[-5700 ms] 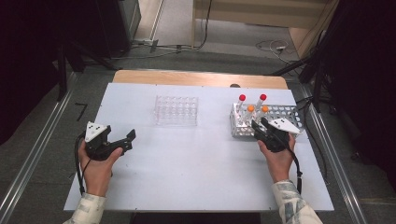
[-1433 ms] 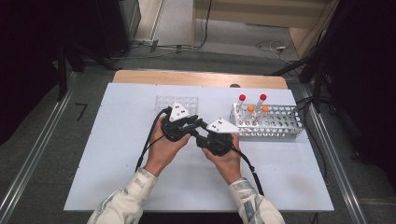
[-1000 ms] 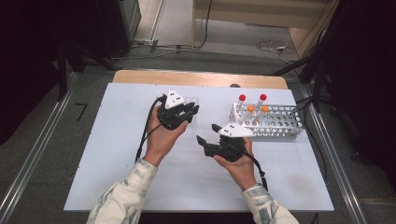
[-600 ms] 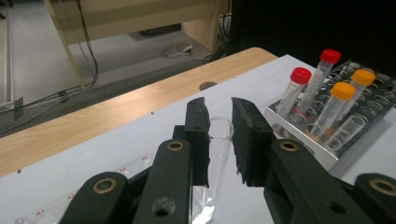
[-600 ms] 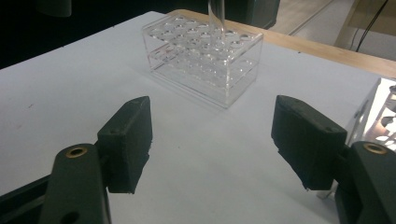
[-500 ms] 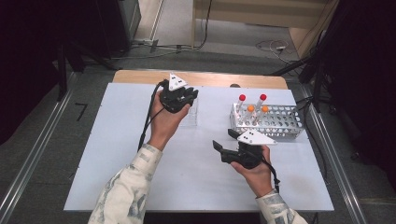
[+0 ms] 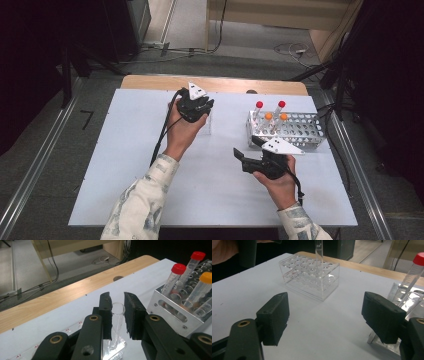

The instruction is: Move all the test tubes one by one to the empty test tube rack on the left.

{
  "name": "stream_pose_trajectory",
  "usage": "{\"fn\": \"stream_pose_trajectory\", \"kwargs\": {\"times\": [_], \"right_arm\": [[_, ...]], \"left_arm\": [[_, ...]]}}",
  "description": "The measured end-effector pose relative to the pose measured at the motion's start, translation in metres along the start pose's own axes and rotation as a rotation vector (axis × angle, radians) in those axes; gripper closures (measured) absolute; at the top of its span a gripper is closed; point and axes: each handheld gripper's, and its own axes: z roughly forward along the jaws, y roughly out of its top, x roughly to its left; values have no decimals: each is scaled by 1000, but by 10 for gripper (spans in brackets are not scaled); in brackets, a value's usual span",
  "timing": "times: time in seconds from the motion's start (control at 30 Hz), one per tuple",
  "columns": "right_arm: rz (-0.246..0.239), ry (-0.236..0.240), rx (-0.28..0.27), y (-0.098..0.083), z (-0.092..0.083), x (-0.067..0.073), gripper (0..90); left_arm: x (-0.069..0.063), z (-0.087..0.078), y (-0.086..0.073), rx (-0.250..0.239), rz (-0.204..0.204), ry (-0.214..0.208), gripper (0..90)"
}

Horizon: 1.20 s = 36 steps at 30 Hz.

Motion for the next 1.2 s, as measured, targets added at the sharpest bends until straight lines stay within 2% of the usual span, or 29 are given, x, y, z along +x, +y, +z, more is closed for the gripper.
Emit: {"fn": "stream_pose_trajectory", "kwargs": {"times": [0.27, 0.6, 0.7, 0.8, 0.97, 1.07, 1.2], "right_arm": [[3, -1, -2, 0, -1, -1, 206], [5, 0, -4, 0, -1, -2, 202], [9, -1, -5, 0, -1, -3, 201], [11, -7, -4, 0, -2, -4, 200], [22, -27, -6, -2, -7, -12, 197], [32, -48, -11, -3, -11, -20, 196], [43, -79, -15, -4, -16, -29, 191]], "left_arm": [[0, 10, -19, 30, -13, 11, 775], [0, 16, -27, 52, -20, 10, 757], [0, 15, -26, 46, -34, -7, 689], [1, 11, -25, 33, -58, -22, 562], [5, -2, -26, -22, -142, -57, 375], [7, -10, -29, -30, -163, -58, 287], [10, -20, -36, -21, -173, -65, 252]]}}
